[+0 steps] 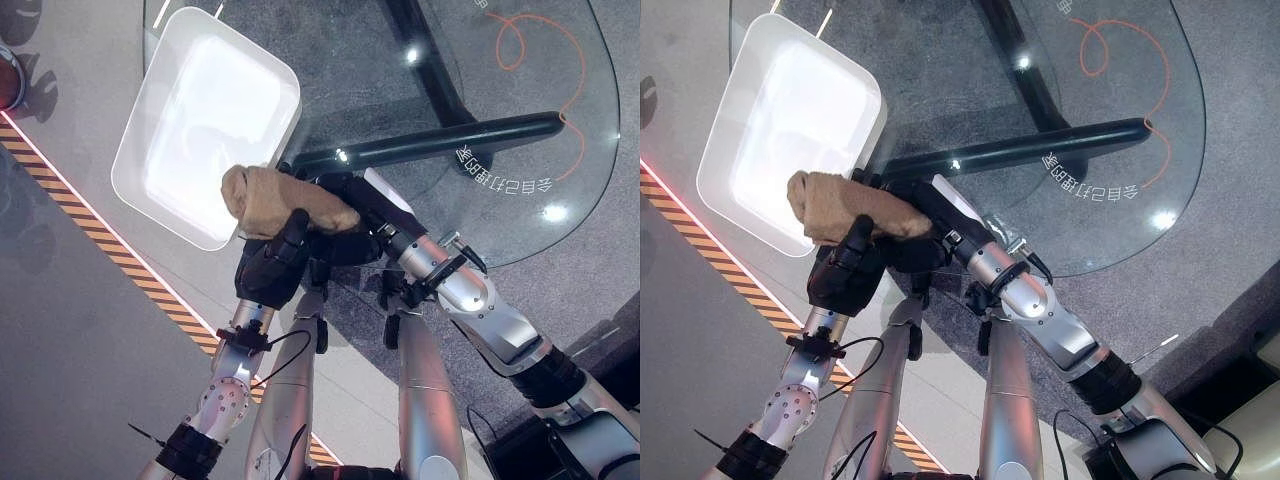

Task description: Wipe the table with a cloth and put it in the basket.

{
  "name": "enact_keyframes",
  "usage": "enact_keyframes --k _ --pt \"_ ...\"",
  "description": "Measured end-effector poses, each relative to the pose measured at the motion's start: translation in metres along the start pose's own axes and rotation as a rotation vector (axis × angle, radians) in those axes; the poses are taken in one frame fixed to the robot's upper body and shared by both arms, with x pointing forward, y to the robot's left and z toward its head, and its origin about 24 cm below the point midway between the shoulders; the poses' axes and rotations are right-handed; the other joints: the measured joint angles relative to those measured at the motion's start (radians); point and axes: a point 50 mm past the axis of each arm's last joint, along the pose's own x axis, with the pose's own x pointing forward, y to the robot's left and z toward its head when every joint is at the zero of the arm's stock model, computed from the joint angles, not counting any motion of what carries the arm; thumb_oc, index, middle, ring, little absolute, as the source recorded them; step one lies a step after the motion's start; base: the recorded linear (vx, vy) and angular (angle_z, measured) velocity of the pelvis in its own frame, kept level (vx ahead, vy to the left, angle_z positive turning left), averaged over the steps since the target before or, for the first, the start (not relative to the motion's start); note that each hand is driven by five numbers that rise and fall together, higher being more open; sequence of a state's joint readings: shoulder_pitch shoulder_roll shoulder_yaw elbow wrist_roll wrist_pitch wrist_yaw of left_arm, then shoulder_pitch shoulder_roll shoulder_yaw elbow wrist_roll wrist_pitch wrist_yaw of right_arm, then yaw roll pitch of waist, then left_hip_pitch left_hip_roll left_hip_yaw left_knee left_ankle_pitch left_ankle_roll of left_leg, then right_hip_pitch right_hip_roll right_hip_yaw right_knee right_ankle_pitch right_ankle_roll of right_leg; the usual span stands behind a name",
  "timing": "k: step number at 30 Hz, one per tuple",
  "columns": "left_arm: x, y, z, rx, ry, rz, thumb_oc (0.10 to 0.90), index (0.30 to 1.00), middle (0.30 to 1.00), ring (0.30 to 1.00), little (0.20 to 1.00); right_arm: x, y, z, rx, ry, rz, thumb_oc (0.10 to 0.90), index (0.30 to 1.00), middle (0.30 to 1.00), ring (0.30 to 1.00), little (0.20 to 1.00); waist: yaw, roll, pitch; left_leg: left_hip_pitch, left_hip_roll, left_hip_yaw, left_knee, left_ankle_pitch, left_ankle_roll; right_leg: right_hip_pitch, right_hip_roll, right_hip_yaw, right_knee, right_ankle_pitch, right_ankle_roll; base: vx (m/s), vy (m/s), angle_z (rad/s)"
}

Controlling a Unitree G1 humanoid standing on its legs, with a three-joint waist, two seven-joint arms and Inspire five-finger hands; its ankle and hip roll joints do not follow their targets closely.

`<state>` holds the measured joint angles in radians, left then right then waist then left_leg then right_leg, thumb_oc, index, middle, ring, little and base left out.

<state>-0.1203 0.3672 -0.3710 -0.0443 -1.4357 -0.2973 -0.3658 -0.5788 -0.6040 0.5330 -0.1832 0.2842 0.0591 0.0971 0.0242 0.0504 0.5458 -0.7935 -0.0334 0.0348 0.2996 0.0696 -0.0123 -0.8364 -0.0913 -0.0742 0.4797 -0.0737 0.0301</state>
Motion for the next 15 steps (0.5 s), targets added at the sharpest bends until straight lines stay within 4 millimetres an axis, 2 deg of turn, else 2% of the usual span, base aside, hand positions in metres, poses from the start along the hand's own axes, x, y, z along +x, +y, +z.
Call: enact_keyframes --k 11,12,13,14,15 --pt "-0.0008 0.0005 0.0 -0.002 -0.001 0.005 0.8 0.9 0.9 0.9 0.9 0.0006 -0.0021 0.0014 -0.028 0.006 0.024 0.1 0.3 0.3 0.3 0.2 0.002 0.0 0.0 -0.013 -0.003 -0.014 0.015 0.003 -0.004 -0.007 -0.002 -0.004 0.01 -0.002 -0.002 0.0 -0.001 0.02" --pt "-0.0012 0.0008 -0.0002 -0.011 -0.004 0.008 0.583 0.714 0.714 0.714 0.683 0.0003 -0.0018 0.0011 -0.026 0.007 0.024 0.1 0.3 0.3 0.3 0.2 0.001 0.0 0.0 -0.013 -0.002 -0.014 0.015 0.003 -0.004 -0.007 -0.002 -0.004 0.011 -0.002 -0.002 0.0 0.0 0.0" --pt "-0.0014 0.0008 -0.0011 -0.024 -0.006 0.011 0.317 0.486 0.486 0.486 0.417 0.0002 -0.0017 0.001 -0.026 0.007 0.024 0.1 0.3 0.3 0.3 0.2 0.0 0.0 0.0 -0.013 -0.002 -0.014 0.014 0.003 -0.004 -0.007 -0.001 -0.004 0.011 -0.002 -0.002 0.0 0.0 0.0" --pt "-0.0018 0.0011 -0.0017 -0.033 -0.008 0.015 0.1 0.3 0.3 0.3 0.2 0.0001 -0.0015 0.0007 -0.025 0.008 0.025 0.1 0.3 0.3 0.3 0.2 0.0 0.0 0.0 -0.013 -0.002 -0.015 0.014 0.003 -0.004 -0.007 -0.001 -0.005 0.011 -0.001 -0.002 0.0 0.0 0.0" --pt "-0.0023 0.0014 -0.0021 -0.04 -0.011 0.018 0.1 0.3 0.3 0.3 0.2 0.0001 -0.001 0.0006 -0.026 0.008 0.027 0.1 0.3 0.3 0.3 0.2 -0.001 0.0 0.0 -0.013 -0.002 -0.015 0.014 0.003 -0.005 -0.007 -0.001 -0.005 0.012 -0.001 -0.003 0.0 0.0 0.0"
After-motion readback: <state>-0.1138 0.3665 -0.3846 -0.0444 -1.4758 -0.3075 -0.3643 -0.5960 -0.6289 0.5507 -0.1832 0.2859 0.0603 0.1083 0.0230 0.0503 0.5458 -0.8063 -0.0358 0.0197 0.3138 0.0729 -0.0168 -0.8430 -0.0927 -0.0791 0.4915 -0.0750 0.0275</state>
